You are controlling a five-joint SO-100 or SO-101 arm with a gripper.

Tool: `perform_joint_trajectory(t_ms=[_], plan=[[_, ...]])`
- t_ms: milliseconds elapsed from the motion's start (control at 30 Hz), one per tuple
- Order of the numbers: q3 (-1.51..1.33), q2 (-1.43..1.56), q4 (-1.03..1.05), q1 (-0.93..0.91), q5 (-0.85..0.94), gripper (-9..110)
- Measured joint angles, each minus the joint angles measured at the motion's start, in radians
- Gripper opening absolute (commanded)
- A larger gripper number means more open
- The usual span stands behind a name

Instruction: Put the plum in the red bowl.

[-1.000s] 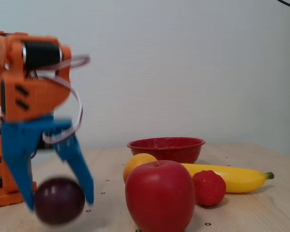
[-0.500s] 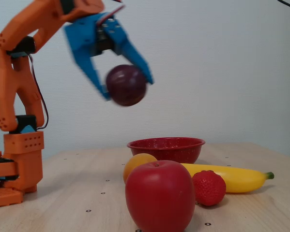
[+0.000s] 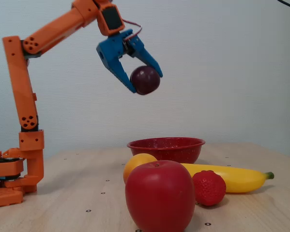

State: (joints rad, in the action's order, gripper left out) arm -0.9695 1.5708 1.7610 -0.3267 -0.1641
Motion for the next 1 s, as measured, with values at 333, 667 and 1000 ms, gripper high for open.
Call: perform_joint_trajectory(t_ms=[333, 667, 1000], plan=[[0.135, -0.397, -0.077, -0.164, 0.094, 28], [0.281, -0.624, -0.084, -0.216, 0.092, 40], [0.330, -0.623, -0.084, -0.216, 0.092, 18]])
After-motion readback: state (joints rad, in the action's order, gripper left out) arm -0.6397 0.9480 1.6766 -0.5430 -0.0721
